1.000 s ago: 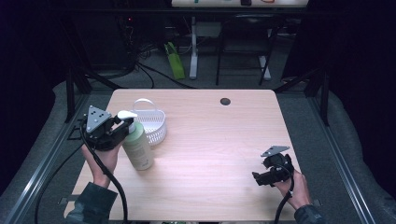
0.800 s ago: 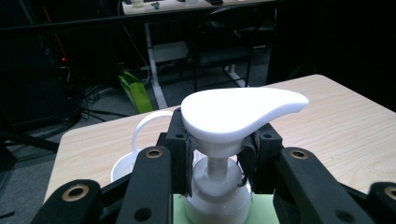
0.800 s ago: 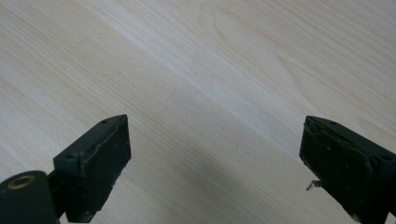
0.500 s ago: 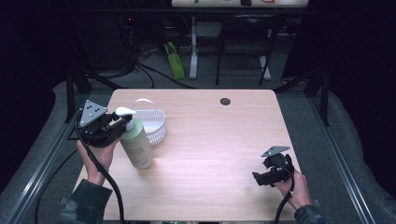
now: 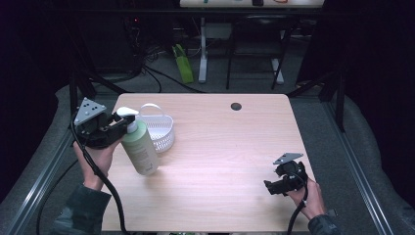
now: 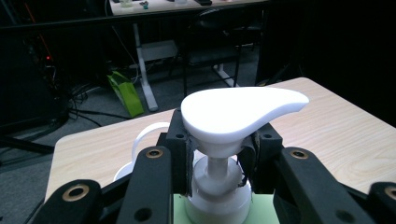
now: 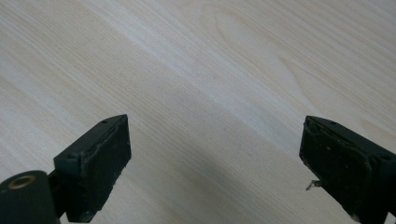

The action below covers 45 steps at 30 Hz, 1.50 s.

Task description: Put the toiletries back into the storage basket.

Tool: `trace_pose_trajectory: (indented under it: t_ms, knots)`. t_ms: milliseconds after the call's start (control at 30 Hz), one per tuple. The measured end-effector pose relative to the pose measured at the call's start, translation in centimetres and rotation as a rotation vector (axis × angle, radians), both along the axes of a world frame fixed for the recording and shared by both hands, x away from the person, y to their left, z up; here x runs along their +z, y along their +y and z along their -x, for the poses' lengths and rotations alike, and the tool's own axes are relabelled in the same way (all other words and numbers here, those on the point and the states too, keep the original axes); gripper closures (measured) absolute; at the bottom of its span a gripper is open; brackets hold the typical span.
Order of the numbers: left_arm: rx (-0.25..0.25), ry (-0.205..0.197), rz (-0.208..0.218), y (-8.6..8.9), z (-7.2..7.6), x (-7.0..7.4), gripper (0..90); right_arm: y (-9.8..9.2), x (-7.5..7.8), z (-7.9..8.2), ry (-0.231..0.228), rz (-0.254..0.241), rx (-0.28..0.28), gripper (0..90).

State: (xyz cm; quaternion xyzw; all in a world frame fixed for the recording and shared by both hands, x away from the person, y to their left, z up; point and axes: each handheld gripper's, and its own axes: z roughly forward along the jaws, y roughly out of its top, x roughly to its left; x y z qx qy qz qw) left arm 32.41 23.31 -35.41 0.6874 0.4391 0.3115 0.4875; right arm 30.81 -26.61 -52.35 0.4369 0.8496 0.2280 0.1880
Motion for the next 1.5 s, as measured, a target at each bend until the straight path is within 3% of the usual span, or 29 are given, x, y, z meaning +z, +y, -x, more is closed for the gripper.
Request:
trace_pose_trajectory:
  t_ms: [1067,1500]
  knots:
    - [-0.028,-0.008,0.000,-0.2,-0.9,2.4,67.6,0.0,0.0,0.0,0.005,-0.005,0.000,8.3]
    - [-0.024,-0.033,0.001,-0.1,-1.1,3.8,67.6,-0.1,0.0,-0.1,0.004,-0.005,0.002,8.3]
